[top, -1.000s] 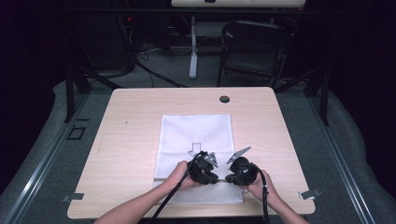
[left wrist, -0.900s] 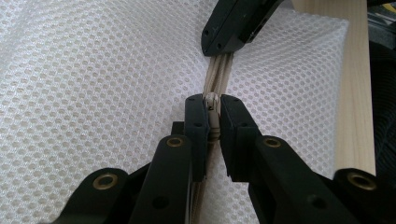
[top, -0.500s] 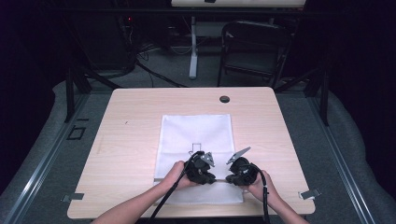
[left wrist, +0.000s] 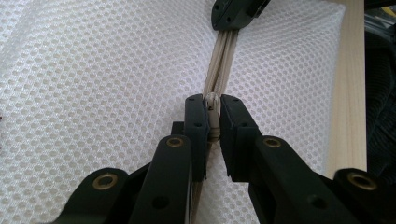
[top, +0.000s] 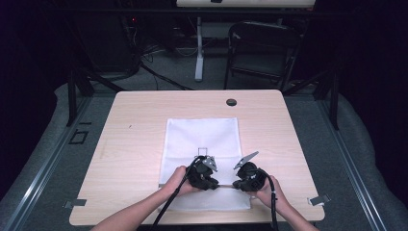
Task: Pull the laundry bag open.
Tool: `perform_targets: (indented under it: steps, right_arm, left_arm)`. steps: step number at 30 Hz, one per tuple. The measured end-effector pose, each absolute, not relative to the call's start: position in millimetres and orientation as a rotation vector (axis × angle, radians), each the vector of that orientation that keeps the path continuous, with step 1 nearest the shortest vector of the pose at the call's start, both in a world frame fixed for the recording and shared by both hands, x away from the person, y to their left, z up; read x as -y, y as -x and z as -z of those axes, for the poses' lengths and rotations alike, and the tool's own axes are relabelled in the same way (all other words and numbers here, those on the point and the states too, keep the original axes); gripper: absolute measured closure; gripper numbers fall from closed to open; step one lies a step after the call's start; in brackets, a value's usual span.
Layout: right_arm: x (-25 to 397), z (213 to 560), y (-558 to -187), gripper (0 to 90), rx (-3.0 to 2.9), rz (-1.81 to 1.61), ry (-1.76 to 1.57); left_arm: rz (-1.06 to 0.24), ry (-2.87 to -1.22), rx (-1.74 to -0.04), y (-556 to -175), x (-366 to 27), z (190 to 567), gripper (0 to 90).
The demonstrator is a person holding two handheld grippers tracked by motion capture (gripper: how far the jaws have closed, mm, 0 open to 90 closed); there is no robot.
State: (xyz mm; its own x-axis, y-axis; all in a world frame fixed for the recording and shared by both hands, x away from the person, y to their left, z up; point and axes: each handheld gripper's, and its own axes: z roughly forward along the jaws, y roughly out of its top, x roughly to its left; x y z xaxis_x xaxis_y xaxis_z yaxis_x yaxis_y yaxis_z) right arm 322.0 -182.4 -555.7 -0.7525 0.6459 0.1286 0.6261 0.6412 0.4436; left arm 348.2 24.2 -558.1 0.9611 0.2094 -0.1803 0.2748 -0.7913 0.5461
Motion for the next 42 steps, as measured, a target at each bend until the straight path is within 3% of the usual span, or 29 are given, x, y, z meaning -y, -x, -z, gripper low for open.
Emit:
perform_targets:
  steps: [42]
  right_arm:
    - [182, 556, -322, 90.0, -2.806, -0.728, -1.091]
  left_arm:
    - [0.137, -2.501, -0.405, -347, -58, 553, 81.7]
